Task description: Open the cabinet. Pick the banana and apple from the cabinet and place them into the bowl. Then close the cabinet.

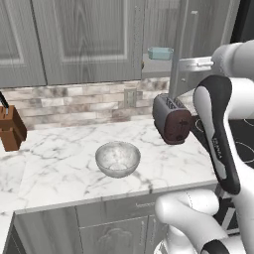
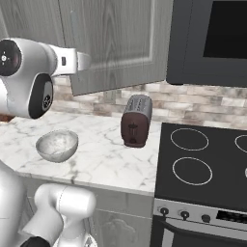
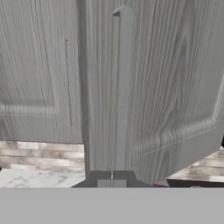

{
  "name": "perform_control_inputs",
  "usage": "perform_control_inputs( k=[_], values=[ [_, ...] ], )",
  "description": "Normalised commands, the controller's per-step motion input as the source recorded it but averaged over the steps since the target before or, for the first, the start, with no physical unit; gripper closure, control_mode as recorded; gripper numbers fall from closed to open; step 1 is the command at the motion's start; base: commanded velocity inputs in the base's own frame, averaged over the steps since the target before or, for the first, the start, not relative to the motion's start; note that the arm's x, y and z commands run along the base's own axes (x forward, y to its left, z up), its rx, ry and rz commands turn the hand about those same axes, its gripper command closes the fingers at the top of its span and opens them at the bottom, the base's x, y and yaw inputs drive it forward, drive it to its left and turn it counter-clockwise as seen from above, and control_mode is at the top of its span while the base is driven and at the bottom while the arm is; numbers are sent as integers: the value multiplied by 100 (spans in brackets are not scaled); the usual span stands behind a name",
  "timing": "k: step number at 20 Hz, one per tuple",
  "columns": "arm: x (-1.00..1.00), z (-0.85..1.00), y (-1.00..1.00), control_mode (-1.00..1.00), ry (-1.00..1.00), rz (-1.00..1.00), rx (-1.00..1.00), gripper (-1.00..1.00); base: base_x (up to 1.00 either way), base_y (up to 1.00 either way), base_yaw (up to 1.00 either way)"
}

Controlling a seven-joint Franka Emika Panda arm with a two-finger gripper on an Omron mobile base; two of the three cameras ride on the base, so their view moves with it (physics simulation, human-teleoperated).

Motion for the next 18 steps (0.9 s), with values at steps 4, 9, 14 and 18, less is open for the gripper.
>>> perform_control_inputs(
  k=[4,9,14,18],
  values=[
    [-14,0,26,-100,0,-1,0,100,0,0,0],
    [0,0,55,-100,4,-7,-2,100,0,0,0],
    [6,0,60,-100,2,-10,-2,100,0,0,0],
    [15,0,48,-100,2,-11,0,100,0,0,0]
  ],
)
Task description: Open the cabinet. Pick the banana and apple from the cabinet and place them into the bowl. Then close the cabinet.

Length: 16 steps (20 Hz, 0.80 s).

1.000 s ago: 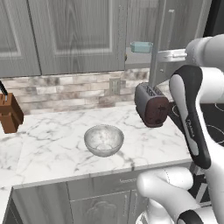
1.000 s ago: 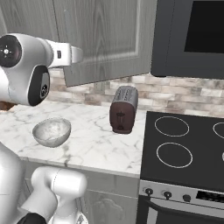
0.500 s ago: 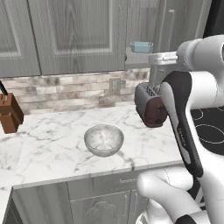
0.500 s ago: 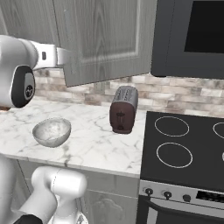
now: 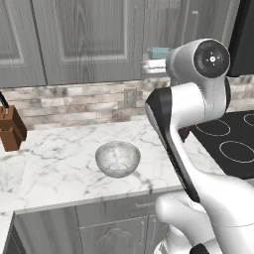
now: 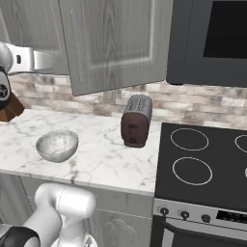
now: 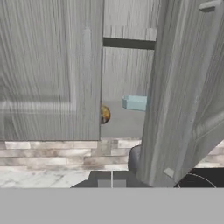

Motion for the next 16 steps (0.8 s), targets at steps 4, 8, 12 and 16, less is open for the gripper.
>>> perform_control_inputs(
  k=[4,8,12,16],
  values=[
    [17,-3,36,-100,2,-11,0,100,0,0,0],
    [18,-9,26,-100,2,-10,0,100,0,0,0],
    [24,-12,12,-100,2,-8,0,100,0,0,0],
    [39,-20,0,-100,2,-9,-6,100,0,0,0]
  ],
)
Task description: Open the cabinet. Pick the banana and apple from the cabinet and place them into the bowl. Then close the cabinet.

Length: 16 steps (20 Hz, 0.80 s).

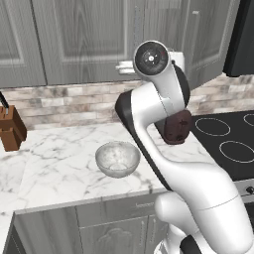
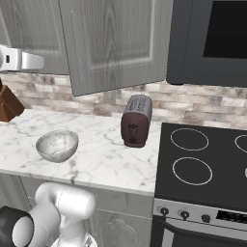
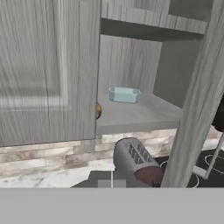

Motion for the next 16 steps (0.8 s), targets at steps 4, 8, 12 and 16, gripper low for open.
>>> perform_control_inputs(
  k=[4,8,12,16],
  values=[
    [38,-21,0,-100,1,-9,-9,100,0,0,0],
    [31,-14,0,-100,0,-7,-7,100,0,0,0],
    [28,-8,-3,-100,1,-4,-4,100,0,0,0],
    [32,-3,-6,-100,2,-3,0,100,0,0,0]
  ],
)
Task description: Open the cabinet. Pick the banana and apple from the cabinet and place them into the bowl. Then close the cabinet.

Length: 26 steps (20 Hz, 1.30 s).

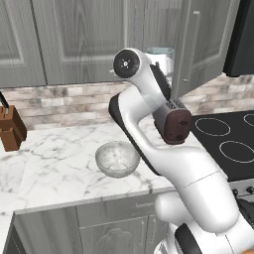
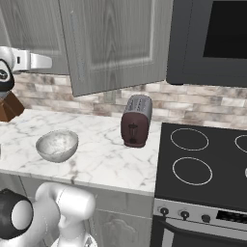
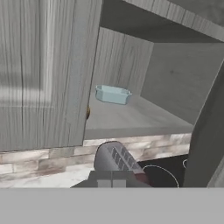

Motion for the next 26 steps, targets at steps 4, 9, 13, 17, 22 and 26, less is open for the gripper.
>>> perform_control_inputs(
  k=[4,9,13,17,22,26],
  values=[
    [29,0,-13,-100,1,-4,0,100,0,0,0],
    [28,0,-18,-100,0,-5,0,100,0,0,0],
    [26,0,-17,-100,0,-6,0,100,0,0,0],
    [22,-1,-20,-100,0,-6,0,100,0,0,0],
    [11,-1,-24,-100,0,-10,-1,100,0,0,0],
    [0,0,-28,-100,0,-18,-3,100,0,0,0]
  ],
)
